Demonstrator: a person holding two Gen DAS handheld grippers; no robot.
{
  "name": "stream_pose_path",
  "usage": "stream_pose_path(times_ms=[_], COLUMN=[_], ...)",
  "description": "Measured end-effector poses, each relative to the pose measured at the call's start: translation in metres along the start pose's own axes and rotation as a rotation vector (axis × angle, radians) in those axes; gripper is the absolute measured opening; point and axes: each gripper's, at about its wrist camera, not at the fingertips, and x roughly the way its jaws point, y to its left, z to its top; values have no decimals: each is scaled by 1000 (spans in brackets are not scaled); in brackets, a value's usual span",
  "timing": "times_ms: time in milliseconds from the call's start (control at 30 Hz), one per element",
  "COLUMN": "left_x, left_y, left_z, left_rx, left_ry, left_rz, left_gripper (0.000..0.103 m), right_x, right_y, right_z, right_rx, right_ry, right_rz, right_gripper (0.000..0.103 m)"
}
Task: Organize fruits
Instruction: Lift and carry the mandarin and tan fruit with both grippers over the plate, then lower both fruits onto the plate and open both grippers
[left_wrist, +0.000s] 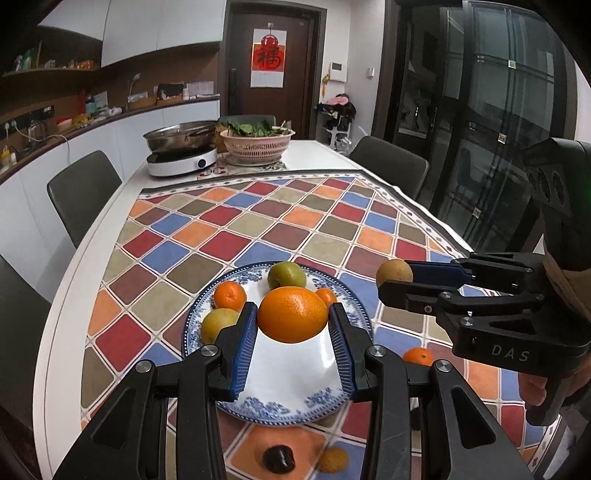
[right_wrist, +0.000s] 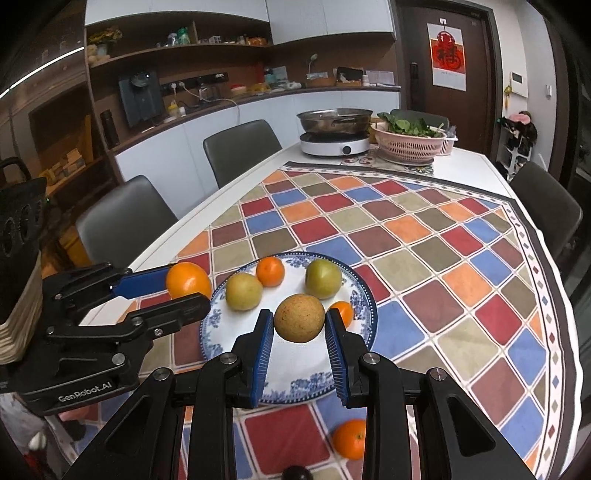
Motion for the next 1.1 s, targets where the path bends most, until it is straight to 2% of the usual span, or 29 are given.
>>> stream_pose_path(times_ms=[200, 400, 600, 767, 1033, 1100], left_x=[24, 55, 76, 89, 92, 91], left_y=[14, 30, 38, 44, 47, 46], left_z=[9, 9, 8, 7, 4, 6], left_rx=[-3, -46, -46, -44, -47, -45], left_ry=[48, 134, 180, 222, 239, 233], left_rz=[-19, -33, -9, 4, 18, 20], left_gripper=[39, 39, 39, 39, 40, 47], right_x=[27, 57, 83, 96, 103, 101], right_y=[-5, -13, -16, -18, -19, -19], right_z=[10, 15, 14, 13, 12, 13], right_rx=[-3, 12, 28, 40, 43, 43], right_ry=[46, 108, 169, 186, 202, 198], right_rz=[4, 16, 40, 31, 15, 9], right_gripper=[30, 30, 30, 30, 30, 31])
